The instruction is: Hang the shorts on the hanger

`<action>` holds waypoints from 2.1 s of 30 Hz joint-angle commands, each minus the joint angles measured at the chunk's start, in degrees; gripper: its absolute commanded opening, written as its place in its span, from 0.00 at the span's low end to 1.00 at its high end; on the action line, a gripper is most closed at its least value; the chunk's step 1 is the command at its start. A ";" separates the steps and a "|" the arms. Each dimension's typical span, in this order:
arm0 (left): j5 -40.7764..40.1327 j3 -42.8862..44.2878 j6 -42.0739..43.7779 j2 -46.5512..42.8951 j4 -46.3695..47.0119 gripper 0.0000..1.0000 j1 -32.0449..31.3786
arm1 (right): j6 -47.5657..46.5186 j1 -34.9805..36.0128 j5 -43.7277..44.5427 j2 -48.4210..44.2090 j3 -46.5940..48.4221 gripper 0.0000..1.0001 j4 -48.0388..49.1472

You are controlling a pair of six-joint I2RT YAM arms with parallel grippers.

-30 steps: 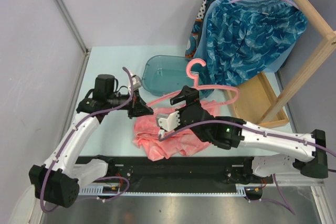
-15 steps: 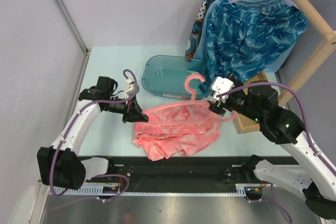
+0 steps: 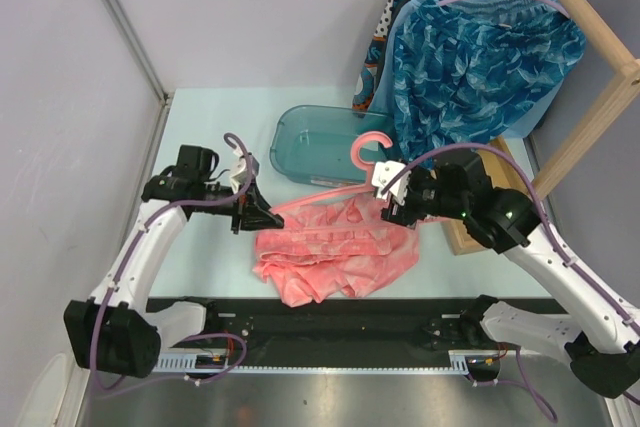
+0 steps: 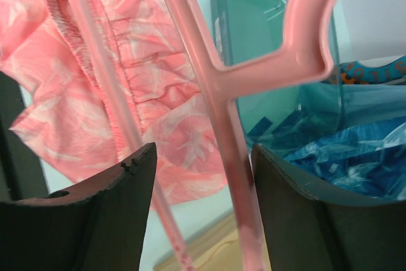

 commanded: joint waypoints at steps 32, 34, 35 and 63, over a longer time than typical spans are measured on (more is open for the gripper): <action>-0.52 -3.35 -2.29 -8.82 5.59 0.03 -3.02 | -7.79 0.21 -1.18 0.05 -3.58 0.62 7.61; -2.10 -3.62 -1.50 -9.44 5.86 0.06 -3.28 | -5.69 0.38 -1.28 0.66 -3.58 0.50 7.52; -2.71 -3.79 -1.15 -9.79 6.13 0.06 -3.37 | -5.41 0.56 -1.36 0.92 -3.67 0.34 7.34; -33.47 -18.55 26.72 -11.98 5.50 0.64 -4.32 | -5.41 8.90 7.85 -5.40 -4.28 0.00 -16.48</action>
